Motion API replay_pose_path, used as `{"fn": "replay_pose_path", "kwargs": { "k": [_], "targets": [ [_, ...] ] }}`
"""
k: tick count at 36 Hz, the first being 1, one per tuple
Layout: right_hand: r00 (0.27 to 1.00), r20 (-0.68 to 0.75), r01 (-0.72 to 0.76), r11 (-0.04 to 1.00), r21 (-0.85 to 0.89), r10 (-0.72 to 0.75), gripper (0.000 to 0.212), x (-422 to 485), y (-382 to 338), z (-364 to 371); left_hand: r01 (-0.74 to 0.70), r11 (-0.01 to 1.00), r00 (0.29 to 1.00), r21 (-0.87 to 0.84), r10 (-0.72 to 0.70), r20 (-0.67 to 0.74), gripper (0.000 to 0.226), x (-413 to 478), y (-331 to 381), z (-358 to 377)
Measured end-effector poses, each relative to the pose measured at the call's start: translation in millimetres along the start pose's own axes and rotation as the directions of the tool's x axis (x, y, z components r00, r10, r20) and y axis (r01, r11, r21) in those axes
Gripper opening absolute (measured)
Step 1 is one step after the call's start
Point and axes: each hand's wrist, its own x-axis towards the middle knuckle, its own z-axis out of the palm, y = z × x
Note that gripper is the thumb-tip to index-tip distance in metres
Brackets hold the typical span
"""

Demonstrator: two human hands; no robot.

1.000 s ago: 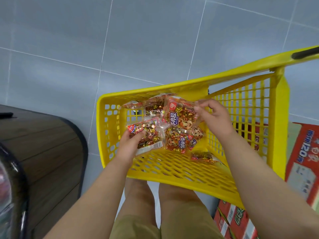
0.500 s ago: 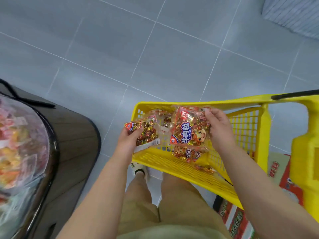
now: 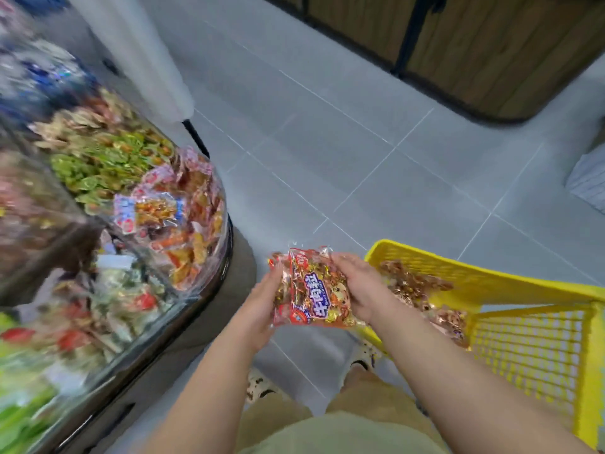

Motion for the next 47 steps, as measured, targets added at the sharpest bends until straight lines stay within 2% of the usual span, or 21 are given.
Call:
{"fn": "replay_pose_path", "kwargs": {
  "k": [4,7,14,17,19,22,24,27,30,34,37,39,42,45,47],
  "targets": [
    [0.997,0.060,-0.039,0.999,0.011,0.039,0.014,-7,35,73,-0.047,0.988,0.999,-0.146,0.048,0.003,0.079,-37,2,-71],
    [0.993,0.106,-0.052,0.997,0.059,0.046,0.018,-7,57,122,-0.120,0.958,0.992,-0.259,0.103,-0.078,0.068,-58,0,-126],
    [0.975,0.159,-0.181,0.972,0.148,0.157,0.028,-5,89,228,-0.308,0.764,0.941,-0.568,0.156,-0.301,0.057,-108,6,-236],
    [0.952,0.233,-0.222,0.971,0.084,0.197,0.034,-10,96,266,-0.376,0.706,0.907,-0.600,0.147,-0.395,0.060,-124,13,-273],
    [0.922,0.326,-0.232,0.972,0.029,0.210,0.027,-16,100,287,-0.429,0.660,0.882,-0.617,0.157,-0.445,0.063,-132,19,-293],
    [0.922,0.301,-0.221,0.970,-0.104,0.242,0.012,-22,105,312,-0.489,0.585,0.855,-0.647,0.176,-0.487,0.067,-138,29,-318],
    [0.925,0.258,-0.230,0.951,-0.208,0.280,0.017,-20,109,325,-0.528,0.552,0.838,-0.645,0.218,-0.500,0.064,-139,35,-333],
    [0.925,0.191,-0.263,0.917,-0.300,0.328,0.018,-15,108,341,-0.579,0.578,0.801,-0.575,0.272,-0.533,0.062,-140,45,-346],
    [0.895,0.267,-0.309,0.929,-0.203,0.356,0.030,-6,98,362,-0.578,0.610,0.786,-0.543,0.235,-0.572,0.056,-138,59,-354],
    [0.845,0.396,-0.370,0.927,-0.056,0.361,0.017,11,81,395,-0.629,0.603,0.721,-0.492,0.214,-0.660,0.055,-134,77,-370],
    [0.823,0.463,-0.361,0.932,-0.023,0.330,0.017,27,69,418,-0.675,0.577,0.665,-0.460,0.206,-0.718,0.048,-135,88,-387],
    [0.799,0.502,-0.352,0.934,-0.054,0.330,0.016,35,62,431,-0.713,0.554,0.620,-0.430,0.212,-0.755,0.046,-135,93,-398],
    [0.788,0.488,-0.361,0.924,-0.127,0.375,0.019,50,57,446,-0.768,0.499,0.549,-0.402,0.191,-0.813,0.031,-134,95,-413],
    [0.810,0.413,-0.284,0.895,-0.344,0.415,0.034,63,58,457,-0.801,0.466,0.498,-0.374,0.175,-0.849,0.021,-137,96,-426],
    [0.818,0.388,-0.239,0.864,-0.444,0.425,0.037,68,61,464,-0.813,0.460,0.472,-0.358,0.158,-0.867,0.018,-142,98,-433]
  ]
}}
